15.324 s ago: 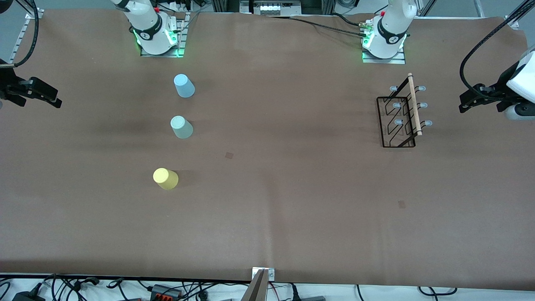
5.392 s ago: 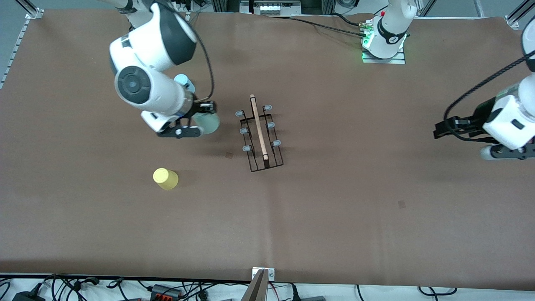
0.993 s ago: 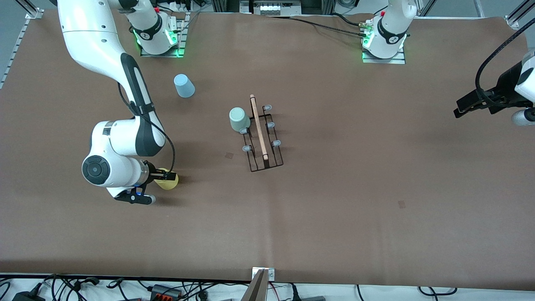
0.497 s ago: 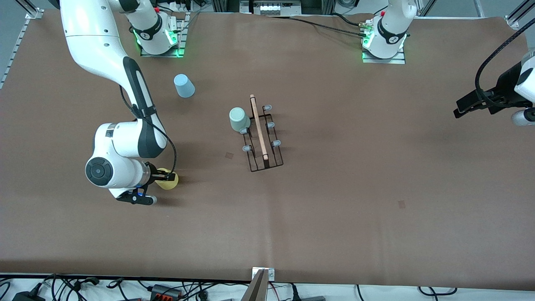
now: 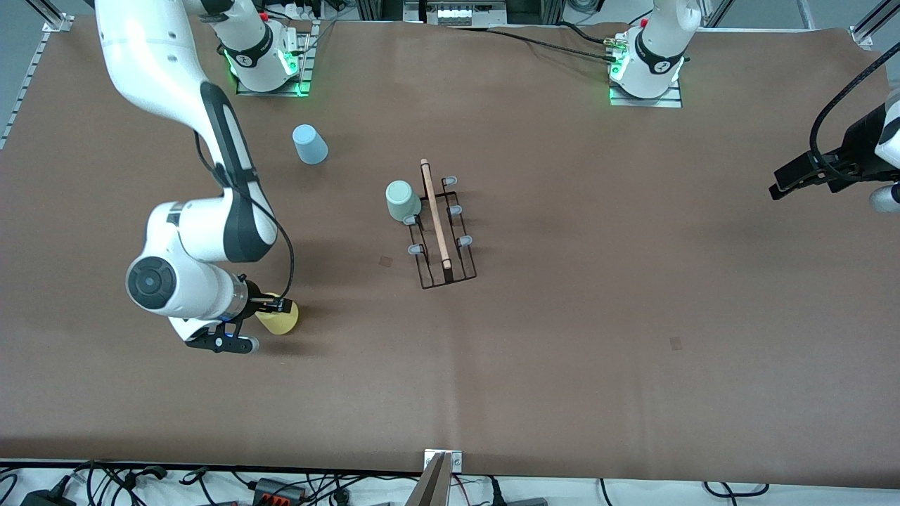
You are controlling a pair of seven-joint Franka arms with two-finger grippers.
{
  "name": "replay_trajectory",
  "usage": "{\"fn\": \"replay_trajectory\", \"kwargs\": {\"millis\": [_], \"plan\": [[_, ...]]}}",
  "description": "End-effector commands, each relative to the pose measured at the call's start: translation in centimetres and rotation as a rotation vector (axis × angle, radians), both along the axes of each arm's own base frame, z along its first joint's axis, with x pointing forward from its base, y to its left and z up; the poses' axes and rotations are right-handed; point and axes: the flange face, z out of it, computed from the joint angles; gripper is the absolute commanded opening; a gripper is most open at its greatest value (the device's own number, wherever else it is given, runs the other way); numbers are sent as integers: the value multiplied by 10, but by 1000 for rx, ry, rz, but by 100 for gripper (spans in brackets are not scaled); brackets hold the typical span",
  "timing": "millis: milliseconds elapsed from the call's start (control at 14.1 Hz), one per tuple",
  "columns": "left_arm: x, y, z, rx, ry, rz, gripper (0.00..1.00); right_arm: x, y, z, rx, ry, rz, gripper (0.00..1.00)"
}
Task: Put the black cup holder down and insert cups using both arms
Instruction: 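Carry the yellow cup to the rack with the right gripper, then hang the yellow cup on a rack peg and open the right gripper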
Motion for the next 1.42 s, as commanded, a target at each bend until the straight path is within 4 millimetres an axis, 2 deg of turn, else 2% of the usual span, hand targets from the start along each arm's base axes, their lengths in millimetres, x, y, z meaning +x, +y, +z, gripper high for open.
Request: {"fn": "replay_trajectory", "kwargs": {"millis": [0,213,497,639,709,993,1135,1348], "plan": [[2,10,-8,13,4,-14,100,-23,71,55,31,7,68,27],[3,11,-11,12,6,-34,100,-53,141,76,27,9,12,27],[3,12,-11,12,7,-32,100,-76,200,99,43,-31,-25,27],[3,10,-11,11,7,-37,100,-90,224,94,38,-26,-35,27],[3,10,-11,11,7,-37,100,-94,232,90,35,-23,-32,27],[3,8,-11,13,8,-38,100,-97,240,80,84,19,-39,27],[6,9,-9,20,-13,-37,100,-107,254,73,81,34,-18,27],[9,10,-11,31,-31,-37,100,-111,261,61,72,47,-3,27]]}}
